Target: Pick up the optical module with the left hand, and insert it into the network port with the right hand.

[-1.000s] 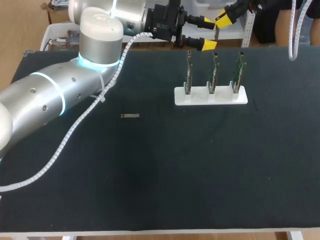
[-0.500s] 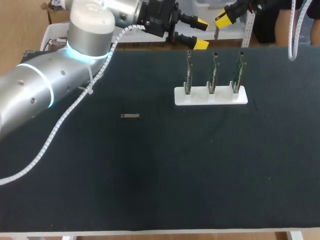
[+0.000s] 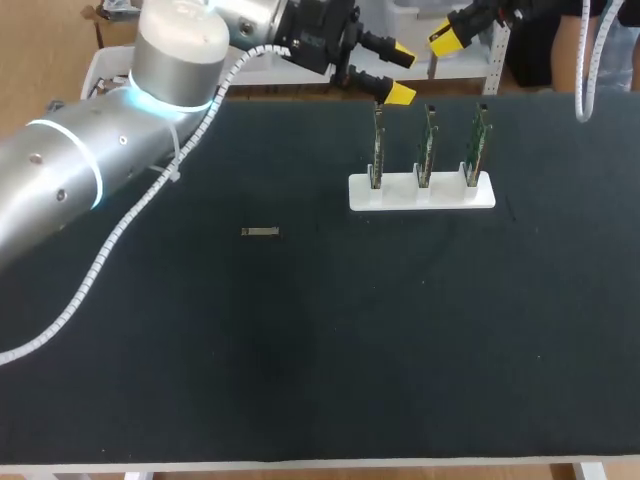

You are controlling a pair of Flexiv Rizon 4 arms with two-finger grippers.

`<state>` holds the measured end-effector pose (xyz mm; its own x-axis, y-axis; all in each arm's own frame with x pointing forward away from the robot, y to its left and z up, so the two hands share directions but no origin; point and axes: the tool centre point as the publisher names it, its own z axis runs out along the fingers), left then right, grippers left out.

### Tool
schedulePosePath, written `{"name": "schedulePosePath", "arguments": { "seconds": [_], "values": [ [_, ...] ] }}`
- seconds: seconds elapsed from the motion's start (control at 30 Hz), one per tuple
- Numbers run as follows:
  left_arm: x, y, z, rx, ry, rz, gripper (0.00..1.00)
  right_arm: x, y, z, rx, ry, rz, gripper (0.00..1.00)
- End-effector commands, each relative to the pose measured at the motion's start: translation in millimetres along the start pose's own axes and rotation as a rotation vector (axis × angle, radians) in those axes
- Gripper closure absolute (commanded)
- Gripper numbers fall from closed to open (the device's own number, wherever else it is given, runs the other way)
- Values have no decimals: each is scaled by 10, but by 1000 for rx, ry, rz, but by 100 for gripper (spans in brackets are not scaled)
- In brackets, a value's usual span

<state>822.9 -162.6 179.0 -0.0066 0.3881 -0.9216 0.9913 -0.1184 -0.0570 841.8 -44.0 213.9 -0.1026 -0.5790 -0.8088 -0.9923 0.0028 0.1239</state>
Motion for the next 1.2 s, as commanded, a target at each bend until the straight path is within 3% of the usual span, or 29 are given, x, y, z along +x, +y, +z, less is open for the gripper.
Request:
{"name": "schedulePosePath", "arguments": {
  "seconds": [0.03,0.6,1.2],
  "values": [
    [-50,30,-4,-5,40,-3,0,-14,-84,-10,-483,1,0,100],
    [47,35,-108,-60,141,-25,0,-15,-91,-13,-483,4,2,100],
    [96,8,-146,-60,144,-31,0,-19,-94,-10,-483,5,0,100]
  ]
}}
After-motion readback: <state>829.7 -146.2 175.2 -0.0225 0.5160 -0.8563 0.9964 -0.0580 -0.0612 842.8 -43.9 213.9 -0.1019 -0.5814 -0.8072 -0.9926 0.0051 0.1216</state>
